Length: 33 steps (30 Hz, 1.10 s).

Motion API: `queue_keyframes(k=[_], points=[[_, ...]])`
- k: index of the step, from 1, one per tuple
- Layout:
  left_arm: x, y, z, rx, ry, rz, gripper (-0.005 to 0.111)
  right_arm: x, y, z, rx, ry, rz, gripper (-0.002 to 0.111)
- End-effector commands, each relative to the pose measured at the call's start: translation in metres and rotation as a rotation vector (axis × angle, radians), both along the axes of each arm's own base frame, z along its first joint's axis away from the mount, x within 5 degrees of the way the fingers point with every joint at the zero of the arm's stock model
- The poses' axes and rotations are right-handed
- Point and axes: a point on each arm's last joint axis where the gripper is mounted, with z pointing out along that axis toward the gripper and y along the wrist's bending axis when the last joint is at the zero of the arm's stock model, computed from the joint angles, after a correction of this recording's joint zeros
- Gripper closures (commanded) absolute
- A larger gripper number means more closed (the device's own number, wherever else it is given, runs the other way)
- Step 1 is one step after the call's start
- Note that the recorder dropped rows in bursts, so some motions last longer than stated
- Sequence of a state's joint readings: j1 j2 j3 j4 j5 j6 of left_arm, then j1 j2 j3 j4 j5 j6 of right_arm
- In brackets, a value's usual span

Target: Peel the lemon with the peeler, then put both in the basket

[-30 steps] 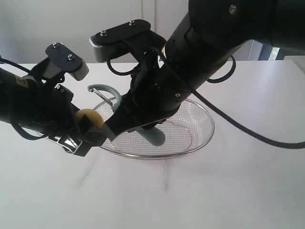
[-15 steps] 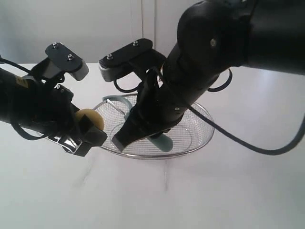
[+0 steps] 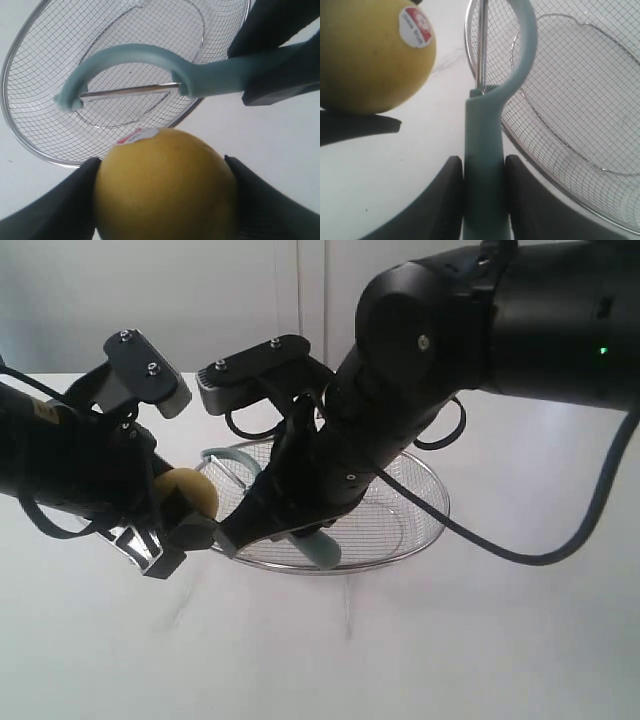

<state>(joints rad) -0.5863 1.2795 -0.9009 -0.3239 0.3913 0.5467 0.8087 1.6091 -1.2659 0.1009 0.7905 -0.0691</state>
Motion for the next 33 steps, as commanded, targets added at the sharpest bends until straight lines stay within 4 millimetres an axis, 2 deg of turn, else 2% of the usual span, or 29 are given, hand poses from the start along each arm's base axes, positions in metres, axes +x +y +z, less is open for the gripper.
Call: queue_keyframes(k=[1,10,16,24,27,33], points=[[-0.002,-0.001,0.005,-0.017,-0.015,-0.005,0.107,0.0,0.0,0.001,0.019,0.002,-0.004,0.108],[-0.002,-0.001,0.005,-0.016,-0.009,-0.005,0.107,-0.003,0.002,0.002,0.043,0.018,0.021,0.108],[-0.002,-0.001,0.005,-0.016,-0.009,-0.005,0.107,-0.009,-0.007,0.023,0.065,-0.038,0.015,0.108],[-0.002,-0.001,0.005,-0.016,-0.009,-0.005,0.107,-0.03,-0.028,0.06,0.117,-0.084,0.023,0.108],[-0.002,-0.001,0.005,-0.016,-0.007,-0.005,0.107,-0.032,-0.032,0.065,0.12,-0.098,0.025,0.108],[-0.002,-0.001,0.005,-0.017,-0.006,-0.003,0.107,-0.03,-0.031,0.062,0.097,-0.107,0.028,0.108]])
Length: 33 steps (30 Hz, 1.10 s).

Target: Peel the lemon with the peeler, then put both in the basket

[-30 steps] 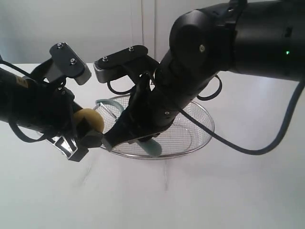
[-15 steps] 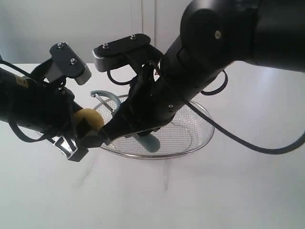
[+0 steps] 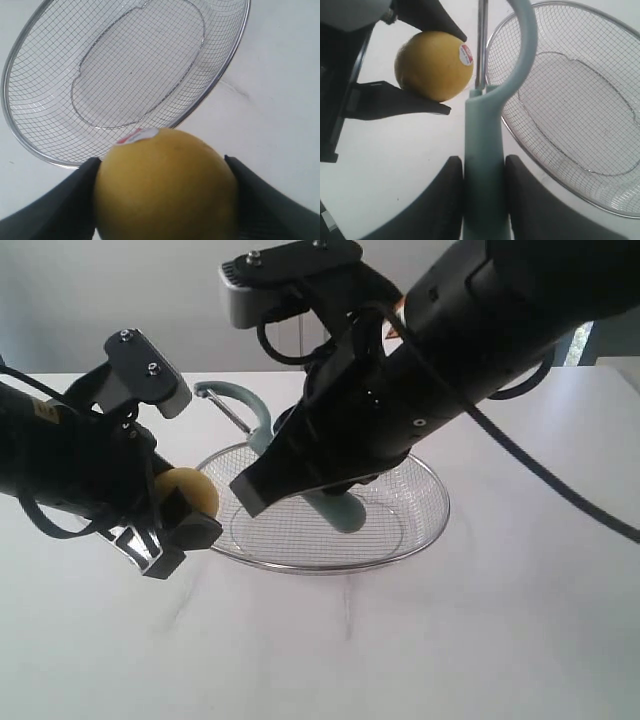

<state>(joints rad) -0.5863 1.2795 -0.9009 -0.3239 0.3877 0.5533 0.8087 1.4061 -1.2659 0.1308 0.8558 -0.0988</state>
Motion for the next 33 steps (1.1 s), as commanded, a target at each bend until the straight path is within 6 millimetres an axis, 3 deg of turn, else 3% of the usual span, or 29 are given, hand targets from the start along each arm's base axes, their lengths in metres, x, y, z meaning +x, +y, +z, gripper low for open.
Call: queue_keyframes(k=[1,18,33], points=[[-0.002,-0.001,0.005,-0.018,0.001,0.0,0.107,0.003,-0.001,-0.002,-0.021,-0.023,-0.004,0.108],[-0.002,-0.001,0.005,-0.018,0.001,0.0,0.107,0.03,0.026,-0.06,-0.129,0.097,-0.019,0.108],[-0.002,-0.001,0.005,-0.026,0.003,0.004,0.107,0.032,0.037,-0.071,-0.085,0.148,-0.006,0.108]])
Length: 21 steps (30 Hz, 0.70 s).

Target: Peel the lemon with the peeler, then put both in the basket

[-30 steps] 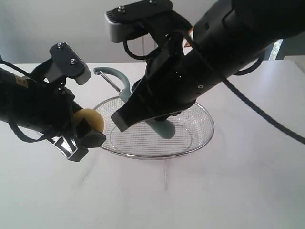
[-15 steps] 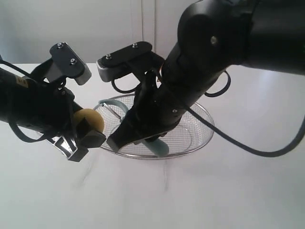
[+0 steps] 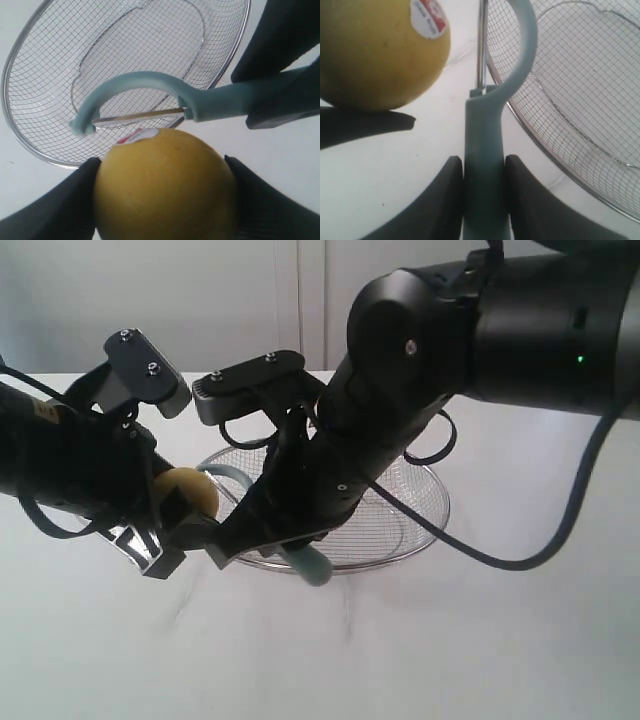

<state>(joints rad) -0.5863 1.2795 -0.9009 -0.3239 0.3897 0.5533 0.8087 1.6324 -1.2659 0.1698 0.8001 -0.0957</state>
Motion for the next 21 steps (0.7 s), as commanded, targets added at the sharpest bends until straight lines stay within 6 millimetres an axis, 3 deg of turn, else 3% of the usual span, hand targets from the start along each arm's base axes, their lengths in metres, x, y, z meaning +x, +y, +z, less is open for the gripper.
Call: queue_keyframes(k=[1,21], points=[[-0.002,-0.001,0.005,-0.027,0.002,0.005,0.107,0.001,0.001,0.0,0.015,-0.006,0.01,0.108],[-0.003,-0.001,0.005,-0.031,0.007,0.006,0.107,-0.012,-0.013,0.037,0.092,-0.084,0.011,0.108]])
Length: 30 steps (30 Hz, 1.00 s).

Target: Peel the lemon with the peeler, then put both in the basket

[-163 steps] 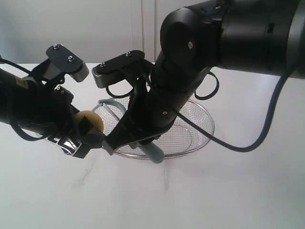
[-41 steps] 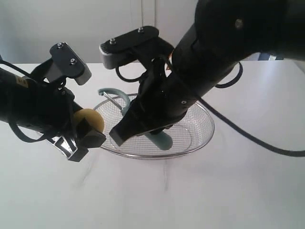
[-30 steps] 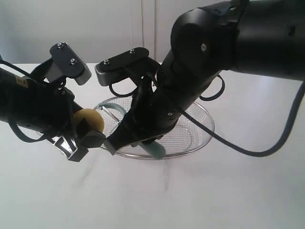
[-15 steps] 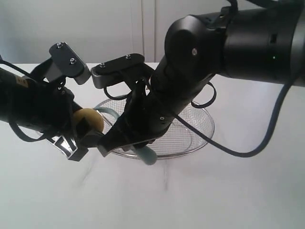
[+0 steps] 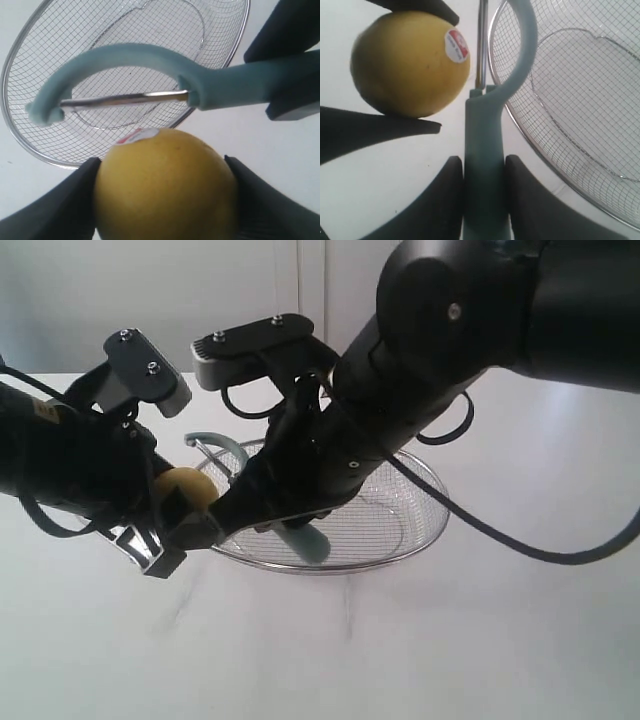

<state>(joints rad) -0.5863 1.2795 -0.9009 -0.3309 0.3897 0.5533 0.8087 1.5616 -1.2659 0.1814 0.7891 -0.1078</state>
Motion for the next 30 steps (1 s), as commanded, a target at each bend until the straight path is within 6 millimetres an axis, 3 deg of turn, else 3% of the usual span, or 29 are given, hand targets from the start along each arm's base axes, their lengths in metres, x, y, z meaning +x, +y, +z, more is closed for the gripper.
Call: queue_keyframes(k=[1,11,30], points=[[-0.002,-0.001,0.005,-0.026,0.003,0.004,0.107,-0.006,-0.006,0.015,0.034,-0.035,0.006,0.108],[-0.003,-0.001,0.005,-0.025,0.004,0.003,0.107,-0.02,-0.022,0.044,0.084,-0.092,0.01,0.108],[-0.003,-0.001,0.005,-0.025,0.004,0.003,0.107,-0.011,-0.029,0.041,-0.014,-0.165,-0.044,0.108]])
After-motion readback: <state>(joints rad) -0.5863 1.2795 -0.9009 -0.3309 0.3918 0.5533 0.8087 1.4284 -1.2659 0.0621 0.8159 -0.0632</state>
